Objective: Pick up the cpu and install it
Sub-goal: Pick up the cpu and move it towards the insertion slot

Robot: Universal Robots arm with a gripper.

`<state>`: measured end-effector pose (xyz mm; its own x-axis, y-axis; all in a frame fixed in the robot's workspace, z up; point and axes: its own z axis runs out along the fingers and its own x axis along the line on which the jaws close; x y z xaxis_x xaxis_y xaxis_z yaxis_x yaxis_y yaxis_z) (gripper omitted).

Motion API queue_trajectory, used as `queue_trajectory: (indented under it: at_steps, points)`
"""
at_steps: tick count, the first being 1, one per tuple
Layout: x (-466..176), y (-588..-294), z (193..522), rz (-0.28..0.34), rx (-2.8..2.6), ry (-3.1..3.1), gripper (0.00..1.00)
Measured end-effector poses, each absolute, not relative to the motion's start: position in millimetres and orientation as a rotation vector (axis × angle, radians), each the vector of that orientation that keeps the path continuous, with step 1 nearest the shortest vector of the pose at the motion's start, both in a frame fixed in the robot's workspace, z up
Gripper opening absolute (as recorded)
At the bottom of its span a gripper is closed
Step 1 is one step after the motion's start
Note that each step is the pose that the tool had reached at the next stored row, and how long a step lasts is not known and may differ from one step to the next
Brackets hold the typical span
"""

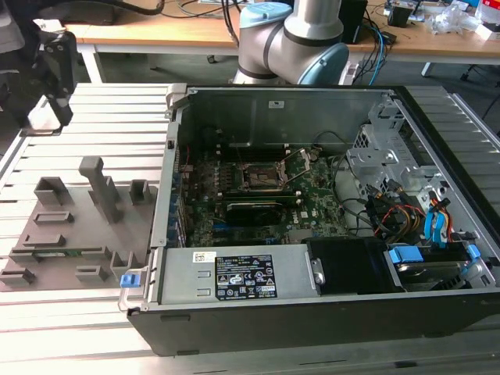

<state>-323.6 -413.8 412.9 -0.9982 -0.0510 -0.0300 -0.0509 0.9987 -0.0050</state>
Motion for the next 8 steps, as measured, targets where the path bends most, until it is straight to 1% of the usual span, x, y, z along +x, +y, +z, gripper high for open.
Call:
queue_trajectory:
  at_steps: [8]
  points:
    - [-290,-414,413,-0.010,-0.079,3.110,0.54]
